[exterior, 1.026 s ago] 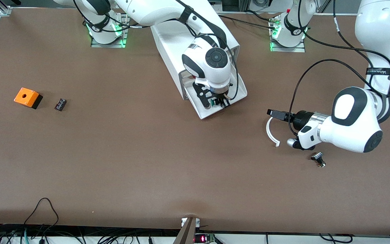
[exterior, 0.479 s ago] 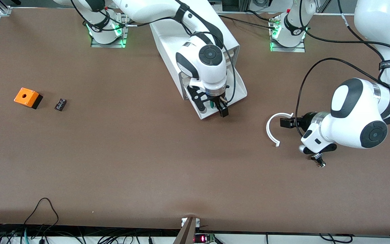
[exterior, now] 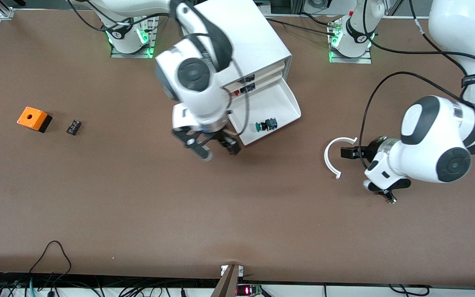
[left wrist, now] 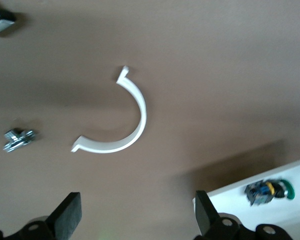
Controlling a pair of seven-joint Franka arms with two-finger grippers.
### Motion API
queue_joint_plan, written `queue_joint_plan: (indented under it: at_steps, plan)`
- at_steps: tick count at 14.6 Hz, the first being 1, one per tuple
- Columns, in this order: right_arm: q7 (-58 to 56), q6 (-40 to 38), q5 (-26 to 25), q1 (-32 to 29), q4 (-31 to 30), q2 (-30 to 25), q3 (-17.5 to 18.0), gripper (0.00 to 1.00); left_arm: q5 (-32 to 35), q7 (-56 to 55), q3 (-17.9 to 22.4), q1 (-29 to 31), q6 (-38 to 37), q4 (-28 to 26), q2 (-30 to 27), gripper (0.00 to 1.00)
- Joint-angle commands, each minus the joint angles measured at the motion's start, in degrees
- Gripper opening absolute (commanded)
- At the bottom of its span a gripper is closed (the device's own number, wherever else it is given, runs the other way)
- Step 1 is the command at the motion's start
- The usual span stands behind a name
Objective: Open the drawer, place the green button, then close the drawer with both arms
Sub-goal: 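Raise the right gripper away while the left gripper moves to the drawer front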
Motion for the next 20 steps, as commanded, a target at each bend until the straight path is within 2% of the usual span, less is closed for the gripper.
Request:
queue_joint_plan:
  at_steps: [1, 2, 4, 7, 11, 12, 14, 16, 20]
  plan:
    - [-16.37, -3.32, 2.21, -7.15, -4.78, -5.93, 0.51, 0.99, 0.89, -5.97, -1.46, -1.58, 9.46, -7.10, -1.06, 1.00]
    - [-23.30, -3.41, 2.03, -8.74, -6.63, -7.78, -0.19, 0.99, 0.89, -6.77, -2.09, -1.67, 13.68, -10.53, -1.94, 1.00]
    - [-38.24, -3.15, 1.77, -9.46, -11.02, -11.38, -5.35, 0.99, 0.89, -10.80, -2.44, -3.15, 22.99, -18.52, -4.22, 1.00]
    - [-54.09, -2.45, 1.77, -9.46, -17.08, -16.31, -11.78, 1.00, 0.89, -16.25, -2.53, -6.14, 35.31, -28.90, -6.51, 1.00]
    - [-67.20, 1.67, 1.68, -9.46, -28.59, -23.87, -17.41, 1.00, 0.98, -23.82, -2.53, -11.24, 46.91, -37.00, -6.60, 1.00]
    - [-69.14, 1.86, 1.68, -9.46, -29.93, -25.28, -18.38, 1.00, 0.98, -25.31, -2.53, -12.03, 49.82, -38.50, -6.60, 1.00]
    - [-70.30, 0.55, 0.46, -9.37, -30.03, -26.51, -19.27, 1.00, 0.98, -26.29, -3.14, -12.83, 50.55, -39.48, -6.69, 1.00]
    - [-70.13, -2.34, -4.97, -9.37, -28.54, -27.48, -19.18, 1.00, 0.98, -26.82, -4.55, -12.83, 50.37, -40.09, -7.30, 1.00]
    - [-67.59, -6.05, -5.00, -9.02, -25.11, -27.66, -19.27, 1.00, 0.98, -26.91, -7.97, -12.74, 50.11, -43.95, -9.50, 1.00]
